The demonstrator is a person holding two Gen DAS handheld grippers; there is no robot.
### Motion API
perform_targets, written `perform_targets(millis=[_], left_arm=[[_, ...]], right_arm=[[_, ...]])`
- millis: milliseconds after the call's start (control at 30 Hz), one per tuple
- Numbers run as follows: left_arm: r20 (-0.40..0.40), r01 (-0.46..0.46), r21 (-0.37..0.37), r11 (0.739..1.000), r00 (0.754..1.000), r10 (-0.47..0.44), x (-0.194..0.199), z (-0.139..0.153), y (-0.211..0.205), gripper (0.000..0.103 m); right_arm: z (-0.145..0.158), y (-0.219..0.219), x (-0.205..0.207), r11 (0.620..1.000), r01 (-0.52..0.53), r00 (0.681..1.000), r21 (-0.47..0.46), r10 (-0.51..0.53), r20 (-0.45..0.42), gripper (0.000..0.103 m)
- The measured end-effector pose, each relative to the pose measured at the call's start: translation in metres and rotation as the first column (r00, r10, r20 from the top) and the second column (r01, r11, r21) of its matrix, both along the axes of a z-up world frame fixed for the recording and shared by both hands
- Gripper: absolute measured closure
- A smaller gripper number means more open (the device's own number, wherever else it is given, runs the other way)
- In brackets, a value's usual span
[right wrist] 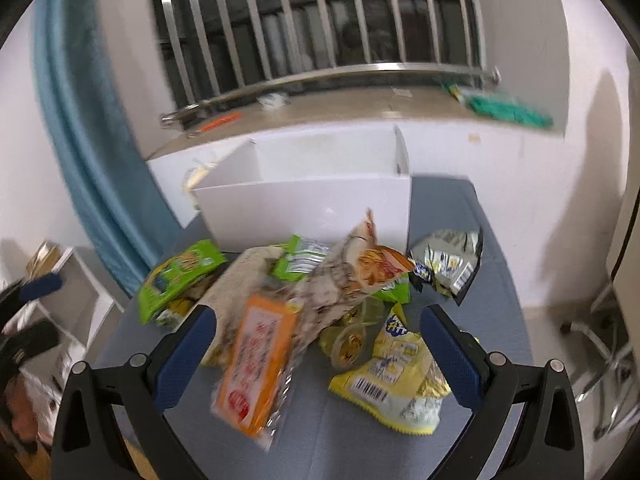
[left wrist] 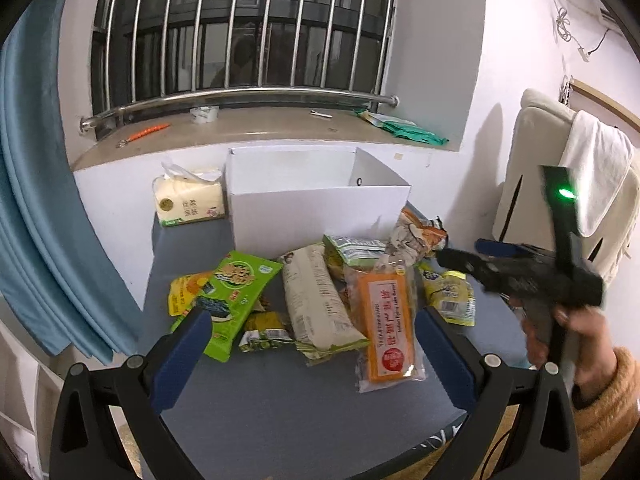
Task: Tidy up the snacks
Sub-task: 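Grasp the green seaweed packet with the left tool while the right tool grasps a white-orange snack bag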
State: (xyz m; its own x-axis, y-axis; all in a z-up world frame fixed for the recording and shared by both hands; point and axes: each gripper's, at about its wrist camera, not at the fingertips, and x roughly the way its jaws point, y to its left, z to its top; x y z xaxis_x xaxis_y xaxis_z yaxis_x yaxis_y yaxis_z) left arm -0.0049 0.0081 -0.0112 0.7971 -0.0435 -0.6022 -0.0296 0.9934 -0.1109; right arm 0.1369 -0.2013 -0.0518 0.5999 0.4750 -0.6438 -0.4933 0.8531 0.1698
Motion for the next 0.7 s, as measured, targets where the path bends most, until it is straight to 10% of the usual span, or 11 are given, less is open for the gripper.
perform_targets(millis=[333,367,433,700], left_arm=[[-0.015,-0.008,-0.034,0.999,1.000,0.007,-0.003,-0.010,0.017,0.000],[-0.017,-0.010,-0.040,0.999,1.000,0.009,-0.003,-0.011,0.018,0.000],[-0.023,-0.016,-0.054,0.998,1.000,0.015,-0.004,-0.014,0.023,0.000],[-0.039,-0.008,-0.083,0.996,0.999,0.005,0.005,-0.028,0.041,0.000]], right_arm=[[-0.060,0.006,0.090,0.983,0.132,0.963,0.129,-0.097,-0.250,0.002],[-0.063,0.007,0.093,0.982,0.126,0.961,0.143,-0.085,-0.263,0.009],[-0.073,0.011,0.099,0.974,0.072,0.955,0.214,-0.006,-0.296,0.061],[-0.037,-0.013,0.077,0.949,0.055,0.984,0.312,0.001,-0.177,0.068]])
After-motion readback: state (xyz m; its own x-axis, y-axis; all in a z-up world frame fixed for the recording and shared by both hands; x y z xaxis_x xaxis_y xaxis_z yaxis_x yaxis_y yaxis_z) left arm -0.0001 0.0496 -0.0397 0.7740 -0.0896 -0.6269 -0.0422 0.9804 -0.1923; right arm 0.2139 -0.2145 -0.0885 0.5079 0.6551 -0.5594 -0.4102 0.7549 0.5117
